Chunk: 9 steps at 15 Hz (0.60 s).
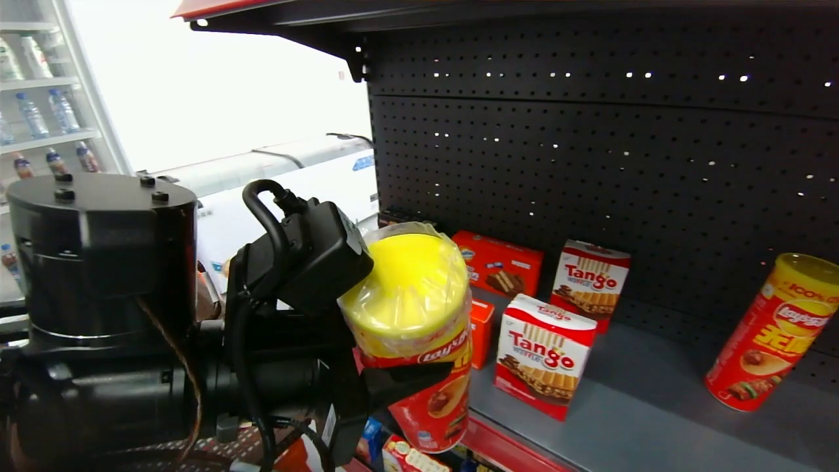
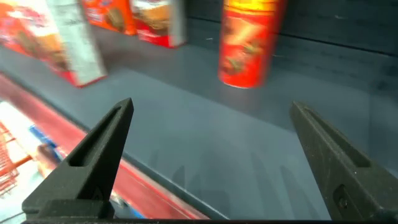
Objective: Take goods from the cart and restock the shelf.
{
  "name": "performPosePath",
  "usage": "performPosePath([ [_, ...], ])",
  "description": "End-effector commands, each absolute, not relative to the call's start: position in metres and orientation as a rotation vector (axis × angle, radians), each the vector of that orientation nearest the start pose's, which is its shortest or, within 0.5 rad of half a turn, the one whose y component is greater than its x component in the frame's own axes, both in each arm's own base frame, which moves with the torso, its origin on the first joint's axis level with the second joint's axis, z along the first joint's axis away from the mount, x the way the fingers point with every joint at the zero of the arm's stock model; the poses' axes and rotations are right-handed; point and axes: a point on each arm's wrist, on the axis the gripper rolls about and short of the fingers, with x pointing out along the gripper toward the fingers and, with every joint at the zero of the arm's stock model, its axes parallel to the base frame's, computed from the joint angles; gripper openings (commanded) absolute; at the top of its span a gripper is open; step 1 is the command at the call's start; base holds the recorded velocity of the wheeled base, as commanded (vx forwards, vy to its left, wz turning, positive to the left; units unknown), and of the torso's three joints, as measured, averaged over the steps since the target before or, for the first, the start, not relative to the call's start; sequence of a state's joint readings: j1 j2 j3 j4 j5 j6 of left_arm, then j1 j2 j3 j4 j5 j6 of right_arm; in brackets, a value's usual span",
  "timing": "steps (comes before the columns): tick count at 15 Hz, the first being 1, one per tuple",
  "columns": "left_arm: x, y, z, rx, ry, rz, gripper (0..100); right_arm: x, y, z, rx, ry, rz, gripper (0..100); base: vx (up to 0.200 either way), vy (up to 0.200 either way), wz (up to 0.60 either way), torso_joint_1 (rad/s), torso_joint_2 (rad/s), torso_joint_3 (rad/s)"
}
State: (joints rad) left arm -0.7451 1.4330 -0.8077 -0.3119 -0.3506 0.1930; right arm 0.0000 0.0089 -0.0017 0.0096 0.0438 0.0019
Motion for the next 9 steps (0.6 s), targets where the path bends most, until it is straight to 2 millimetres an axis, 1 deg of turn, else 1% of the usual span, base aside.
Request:
performPosePath([
  [1, 0.162, -0.168, 0.229, 0.237, 0.195, -1.138, 0, -0.022, 0.001, 0.075, 0.002, 0.018, 0.044, 100, 0.0, 0.0, 0.0, 0.0, 0.0, 0.0],
  [5, 0.158, -0.163, 0.234, 0.223, 0.177, -1.132, 0, -0.022, 0.001, 0.075, 0.002, 0.018, 0.044, 100, 0.0, 0.0, 0.0, 0.0, 0.0, 0.0],
  [7, 0.159, -0.162, 0.233, 0.215, 0.185, -1.123, 0, -0.022, 0.001, 0.075, 0.002, 0.018, 0.044, 100, 0.0, 0.0, 0.0, 0.0, 0.0, 0.0],
  [9, 0.166, -0.156, 0.232, 0.211, 0.193, -1.084, 0, -0.022, 0.001, 0.075, 0.002, 0.018, 0.044, 100, 0.0, 0.0, 0.0, 0.0, 0.0, 0.0],
])
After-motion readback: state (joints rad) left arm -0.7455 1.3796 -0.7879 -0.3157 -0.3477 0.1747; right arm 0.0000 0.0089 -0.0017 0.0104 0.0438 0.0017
